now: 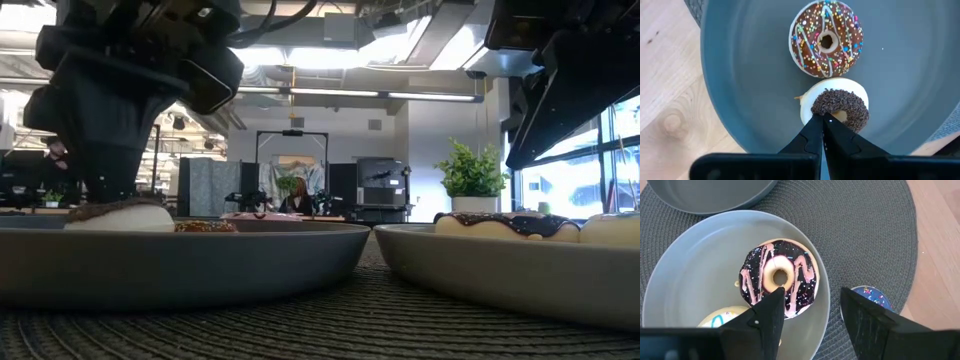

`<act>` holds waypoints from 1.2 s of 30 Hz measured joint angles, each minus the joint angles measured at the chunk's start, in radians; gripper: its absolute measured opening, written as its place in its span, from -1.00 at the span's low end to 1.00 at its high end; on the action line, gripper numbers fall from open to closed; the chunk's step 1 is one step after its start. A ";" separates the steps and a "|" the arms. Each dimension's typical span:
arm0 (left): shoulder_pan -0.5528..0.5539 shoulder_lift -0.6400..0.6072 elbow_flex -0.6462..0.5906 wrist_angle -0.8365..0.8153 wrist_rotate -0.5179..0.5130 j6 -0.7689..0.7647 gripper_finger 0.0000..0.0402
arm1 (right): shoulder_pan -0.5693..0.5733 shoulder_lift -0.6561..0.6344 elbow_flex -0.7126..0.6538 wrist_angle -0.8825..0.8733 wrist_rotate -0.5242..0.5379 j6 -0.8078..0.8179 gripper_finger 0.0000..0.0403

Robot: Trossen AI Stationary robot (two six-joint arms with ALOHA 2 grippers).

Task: Pick & Place donuts
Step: Put the small dark brown donut on the black plate, then put the large blue donut on the gray plate

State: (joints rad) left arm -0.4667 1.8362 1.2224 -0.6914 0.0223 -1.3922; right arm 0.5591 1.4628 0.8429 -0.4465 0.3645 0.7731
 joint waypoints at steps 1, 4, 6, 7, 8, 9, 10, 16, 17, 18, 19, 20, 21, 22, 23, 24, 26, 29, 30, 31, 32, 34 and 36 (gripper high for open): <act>0.000 0.000 0.000 0.001 -0.001 0.000 -0.97 | 0.000 0.000 0.000 0.000 0.000 0.000 -0.04; 0.000 0.000 0.000 0.001 -0.002 0.015 -0.93 | 0.000 0.000 0.000 0.000 0.000 0.000 -0.04; 0.000 0.000 0.000 0.000 -0.002 0.018 -0.91 | 0.000 0.000 0.000 0.000 0.000 0.000 -0.04; 0.000 0.000 0.000 0.000 -0.002 0.018 -0.90 | 0.000 0.000 0.000 0.000 0.000 0.000 -0.04; 0.000 0.000 0.000 0.001 -0.001 0.018 -0.89 | 0.000 0.000 0.000 0.000 0.000 0.000 -0.04; 0.000 0.000 0.000 0.000 0.000 0.018 -0.88 | 0.000 0.000 0.000 0.000 -0.001 0.000 -0.04; 0.000 0.000 0.000 0.000 0.002 0.018 -0.88 | 0.000 0.000 0.000 0.000 -0.001 0.000 -0.04; 0.000 0.000 0.000 0.001 0.000 0.018 -0.80 | 0.000 0.000 0.000 0.000 -0.001 -0.001 -0.04; 0.000 0.000 0.000 0.000 0.000 0.018 -0.79 | 0.000 0.000 0.000 0.000 -0.001 -0.007 -0.04; 0.000 0.000 0.000 0.000 -0.002 0.018 -0.76 | 0.000 0.000 0.000 0.000 -0.001 -0.018 -0.04; 0.000 0.000 0.000 0.000 -0.005 0.017 -0.74 | 0.000 0.000 0.000 0.000 -0.001 -0.023 -0.04; 0.000 0.000 0.000 0.000 -0.005 0.017 -0.71 | 0.000 0.000 0.000 0.000 -0.002 -0.024 -0.04; 0.001 0.000 0.000 0.000 -0.006 0.018 -0.69 | 0.000 0.000 0.000 0.000 -0.002 -0.024 -0.04; 0.002 -0.001 0.000 0.000 -0.008 0.017 -0.66 | 0.000 0.000 0.000 0.000 -0.002 -0.024 -0.04; 0.002 -0.003 0.000 0.000 -0.011 0.017 -0.63 | 0.000 0.000 0.000 0.000 -0.002 -0.024 -0.04; 0.002 -0.006 0.000 0.000 -0.012 0.017 -0.61 | 0.000 0.000 0.000 0.000 -0.002 -0.024 -0.04; 0.004 -0.020 0.000 -0.001 -0.017 0.018 -0.57 | 0.000 0.000 0.000 0.000 -0.002 -0.024 -0.04; 0.004 -0.055 0.000 -0.003 -0.058 0.026 -0.53 | 0.000 0.000 0.000 0.001 -0.002 -0.025 -0.04; 0.004 -0.070 0.000 -0.007 -0.080 0.026 -0.52 | 0.000 0.000 0.000 0.001 -0.002 -0.025 -0.04; 0.004 -0.086 0.000 -0.010 -0.107 0.026 -0.52 | 0.000 0.000 0.000 0.001 -0.002 -0.026 -0.04; 0.004 -0.101 0.000 -0.013 -0.132 0.028 -0.51 | 0.000 0.000 0.000 0.001 -0.001 -0.026 -0.04; 0.004 -0.130 0.000 -0.010 -0.162 0.042 -0.50 | -0.003 0.000 0.000 0.001 -0.001 -0.028 -0.04; 0.004 -0.154 0.000 -0.009 -0.167 0.055 -0.50 | -0.010 0.000 0.000 0.008 -0.002 -0.042 -0.04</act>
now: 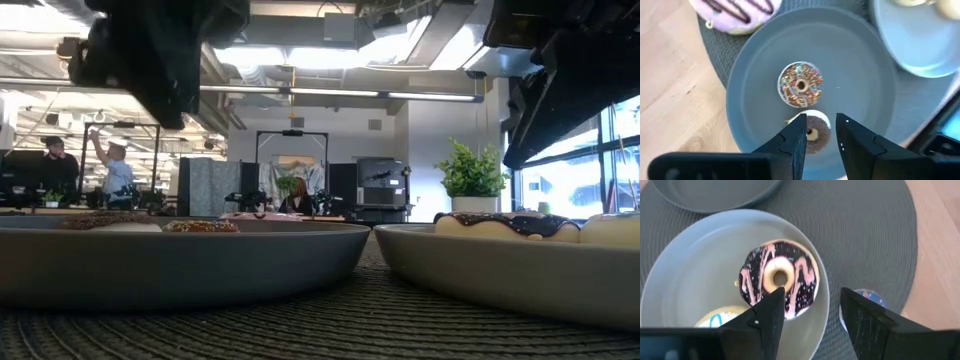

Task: Pick & Place donuts
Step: Put the large blue donut on the gray plate

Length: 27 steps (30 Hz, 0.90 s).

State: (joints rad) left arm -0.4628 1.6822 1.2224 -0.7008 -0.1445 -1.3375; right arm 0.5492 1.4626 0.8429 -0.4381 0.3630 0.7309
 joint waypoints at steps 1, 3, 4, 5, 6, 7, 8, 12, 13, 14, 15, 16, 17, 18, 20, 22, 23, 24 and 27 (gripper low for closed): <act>0.000 -0.010 0.000 0.000 0.000 0.001 -0.50 | -0.005 0.000 0.000 0.011 0.000 -0.007 -0.04; 0.000 -0.023 0.000 0.000 0.000 0.002 -0.51 | -0.017 0.000 0.000 0.037 0.000 -0.030 -0.04; -0.002 -0.027 0.000 -0.001 0.000 0.002 -0.51 | -0.022 0.000 0.000 0.050 -0.001 -0.043 -0.04; -0.004 -0.029 0.000 -0.001 0.000 0.002 -0.52 | -0.029 0.000 0.000 0.064 -0.002 -0.060 -0.04; -0.008 -0.030 0.000 0.000 0.001 0.002 -0.52 | -0.035 0.000 0.000 0.074 -0.012 -0.078 -0.04; -0.010 -0.030 0.000 -0.001 0.009 0.009 -0.53 | -0.041 0.000 0.000 0.084 -0.023 -0.091 -0.04; -0.014 -0.030 0.000 -0.001 0.026 0.018 -0.53 | -0.048 0.000 0.000 0.088 -0.035 -0.109 -0.04; -0.043 -0.030 0.000 -0.008 0.146 0.052 -0.53 | -0.072 0.000 0.000 0.088 -0.078 -0.146 -0.04; -0.053 -0.030 0.000 -0.013 0.168 0.054 -0.52 | -0.076 0.000 0.000 0.088 -0.078 -0.155 -0.04; -0.065 -0.030 0.000 -0.017 0.184 0.053 -0.50 | -0.080 0.000 0.000 0.088 -0.078 -0.161 -0.04; -0.077 -0.030 0.000 -0.023 0.192 0.050 -0.49 | -0.085 0.000 0.000 0.088 -0.077 -0.165 -0.04; -0.091 -0.030 -0.002 -0.027 0.193 0.043 -0.47 | -0.090 0.000 0.000 0.089 -0.077 -0.166 -0.04; -0.104 -0.030 -0.005 -0.027 0.193 0.034 -0.45 | -0.095 0.000 0.000 0.089 -0.077 -0.166 -0.04; -0.119 -0.030 -0.008 -0.029 0.191 0.019 -0.42 | -0.100 0.000 0.000 0.089 -0.077 -0.165 -0.04; -0.148 -0.030 -0.016 -0.029 0.192 -0.028 -0.36 | -0.110 0.000 0.000 0.089 -0.077 -0.165 -0.04; -0.178 -0.030 -0.027 -0.034 0.190 -0.076 -0.28 | -0.119 0.000 0.000 0.090 -0.077 -0.166 -0.04; -0.192 -0.030 -0.034 -0.035 0.184 -0.098 -0.24 | -0.122 0.000 0.000 0.090 -0.077 -0.166 -0.04; -0.208 -0.030 -0.039 -0.036 0.178 -0.121 -0.21 | -0.126 0.000 0.000 0.090 -0.077 -0.164 -0.04; -0.254 -0.030 -0.049 -0.026 0.161 -0.145 -0.12 | -0.133 0.000 0.000 0.091 -0.077 -0.164 -0.04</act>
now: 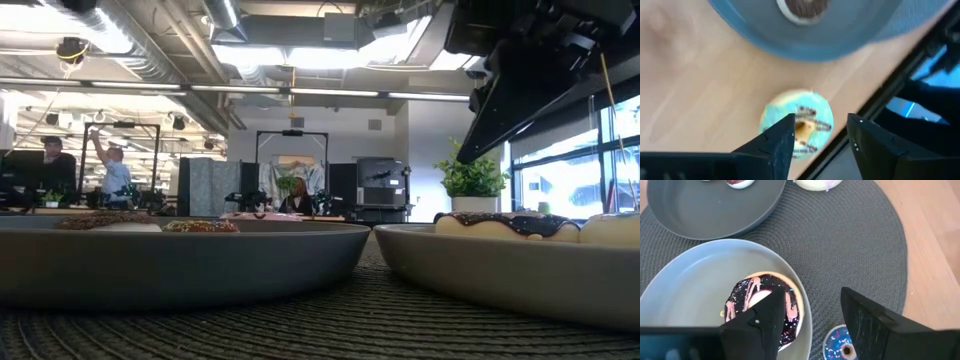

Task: Pick & Place donuts
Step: Put the large blue donut on the gray plate

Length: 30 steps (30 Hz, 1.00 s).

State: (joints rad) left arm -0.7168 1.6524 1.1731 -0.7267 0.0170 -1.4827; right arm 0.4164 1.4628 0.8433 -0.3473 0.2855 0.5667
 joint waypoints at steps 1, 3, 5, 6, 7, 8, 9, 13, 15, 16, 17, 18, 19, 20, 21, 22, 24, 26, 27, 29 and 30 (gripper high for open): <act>-0.015 0.000 -0.003 0.008 -0.001 0.000 -0.10 | -0.001 0.000 0.000 0.000 0.000 0.001 -0.04; -0.046 0.000 -0.004 0.009 -0.001 0.001 -0.08 | -0.002 0.000 0.000 0.003 0.000 0.005 -0.04; -0.072 0.002 -0.004 0.009 -0.008 0.001 -0.06 | -0.002 0.000 0.000 0.017 0.000 0.005 -0.04; -0.086 0.003 -0.004 0.010 -0.021 0.001 -0.06 | -0.002 0.000 0.000 0.023 0.000 0.005 -0.04; -0.101 0.004 -0.004 0.009 -0.043 0.004 -0.06 | -0.002 0.000 0.000 0.027 0.000 0.005 -0.04; -0.114 0.004 -0.004 0.008 -0.071 0.011 -0.06 | -0.002 0.000 0.000 0.032 0.000 0.005 -0.04; -0.125 0.004 -0.004 0.001 -0.099 0.016 -0.06 | -0.002 0.000 0.000 0.041 0.000 0.005 -0.04; -0.147 0.004 -0.004 -0.065 -0.129 -0.065 -0.10 | -0.001 0.000 0.000 0.057 0.000 0.006 -0.04; -0.147 0.006 -0.004 -0.098 -0.112 -0.104 -0.12 | -0.002 0.000 0.000 0.069 0.000 0.006 -0.04; -0.147 0.011 -0.004 -0.104 -0.102 -0.110 -0.13 | -0.002 0.000 0.000 0.071 0.000 0.006 -0.04; -0.147 0.018 -0.004 -0.104 -0.097 -0.111 -0.14 | -0.002 0.000 0.000 0.072 0.000 0.007 -0.04; -0.147 0.027 -0.004 -0.102 -0.096 -0.104 -0.15 | -0.002 0.000 0.000 0.074 0.000 0.007 -0.04; -0.147 0.037 -0.004 -0.095 -0.096 -0.093 -0.15 | -0.002 0.000 0.000 0.077 0.001 0.006 -0.04; -0.147 0.049 -0.004 -0.083 -0.096 -0.077 -0.16 | -0.002 0.000 0.000 0.079 0.000 0.006 -0.04; -0.147 0.060 -0.004 -0.071 -0.096 -0.058 -0.17 | -0.002 0.000 0.000 0.079 0.001 0.006 -0.04; -0.147 0.072 -0.004 -0.069 -0.096 -0.046 -0.18 | -0.002 0.000 0.000 0.079 0.000 0.008 -0.04; -0.146 0.096 -0.004 -0.076 -0.093 -0.042 -0.20 | -0.002 0.000 0.000 0.079 0.001 0.007 -0.04; -0.145 0.119 -0.004 -0.093 -0.084 -0.060 -0.22 | -0.002 0.000 0.000 0.079 0.001 0.008 -0.04; -0.143 0.129 -0.004 -0.096 -0.077 -0.072 -0.23 | -0.002 0.000 0.000 0.079 0.001 0.008 -0.04; -0.139 0.149 -0.004 -0.091 -0.060 -0.090 -0.25 | -0.002 0.000 0.000 0.079 0.001 0.008 -0.04; -0.137 0.157 -0.004 -0.086 -0.050 -0.092 -0.26 | -0.002 0.000 0.000 0.079 0.001 0.008 -0.04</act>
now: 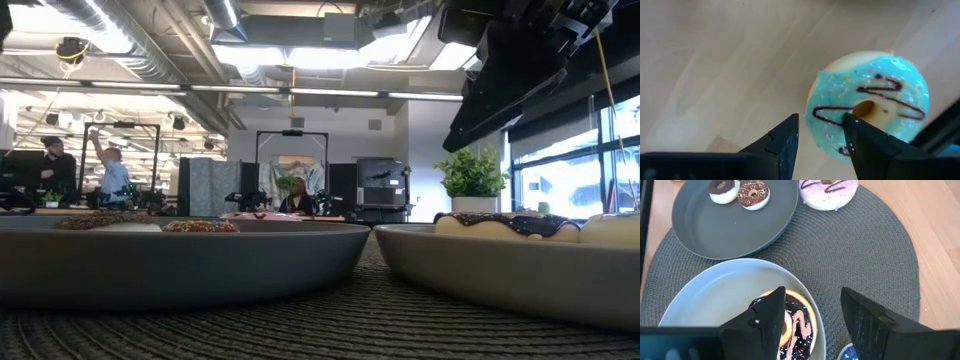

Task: Pick & Place donuts
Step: Put the large blue donut on the gray plate

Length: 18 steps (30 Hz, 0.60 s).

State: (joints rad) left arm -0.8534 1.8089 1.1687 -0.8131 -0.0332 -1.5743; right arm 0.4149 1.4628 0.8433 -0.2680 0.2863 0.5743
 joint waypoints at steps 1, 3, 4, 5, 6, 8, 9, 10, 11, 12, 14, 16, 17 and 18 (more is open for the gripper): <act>0.003 0.007 0.000 0.004 0.005 0.000 -0.27 | 0.000 0.000 0.000 0.001 0.000 0.000 -0.04; 0.008 0.016 0.000 0.009 0.009 0.002 -0.30 | 0.000 0.000 0.000 0.002 0.000 -0.003 -0.04; 0.011 0.018 0.000 0.010 0.010 0.006 -0.32 | 0.000 0.000 0.000 0.003 0.000 -0.003 -0.04; 0.013 0.018 0.000 0.011 0.014 0.007 -0.34 | 0.000 0.000 0.000 0.003 0.000 -0.003 -0.04; 0.017 0.018 0.000 0.010 0.017 0.008 -0.37 | 0.000 0.000 0.000 0.003 0.000 -0.003 -0.04; 0.022 0.016 0.000 0.011 0.028 0.009 -0.45 | 0.000 0.000 0.000 0.003 0.000 -0.003 -0.04; 0.024 0.013 0.000 0.011 0.032 0.016 -0.50 | 0.000 0.000 0.000 0.003 0.000 -0.003 -0.04; 0.025 0.008 0.000 0.012 0.037 0.023 -0.56 | 0.000 0.000 0.000 0.003 0.000 -0.003 -0.04; 0.025 0.005 0.000 0.012 0.040 0.028 -0.62 | 0.000 0.000 0.000 0.003 0.000 -0.003 -0.04; 0.025 0.002 0.000 0.011 0.046 0.041 -0.69 | 0.000 0.000 0.000 0.003 0.000 -0.003 -0.04; 0.025 -0.008 0.000 0.010 0.058 0.059 -0.84 | 0.000 0.000 0.000 0.003 0.000 -0.003 -0.04; 0.024 -0.024 0.000 0.009 0.058 0.059 -0.94 | 0.000 0.000 0.000 0.003 0.000 -0.003 -0.04; 0.024 -0.035 0.000 0.009 0.056 0.059 -0.95 | 0.000 0.000 0.000 0.003 0.000 -0.003 -0.04; 0.024 -0.049 0.000 0.009 0.054 0.059 -0.95 | 0.000 0.000 0.000 0.003 0.000 -0.003 -0.04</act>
State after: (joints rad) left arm -0.8290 1.7599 1.1690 -0.8038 0.0208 -1.5157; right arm 0.4149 1.4628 0.8433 -0.2649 0.2862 0.5713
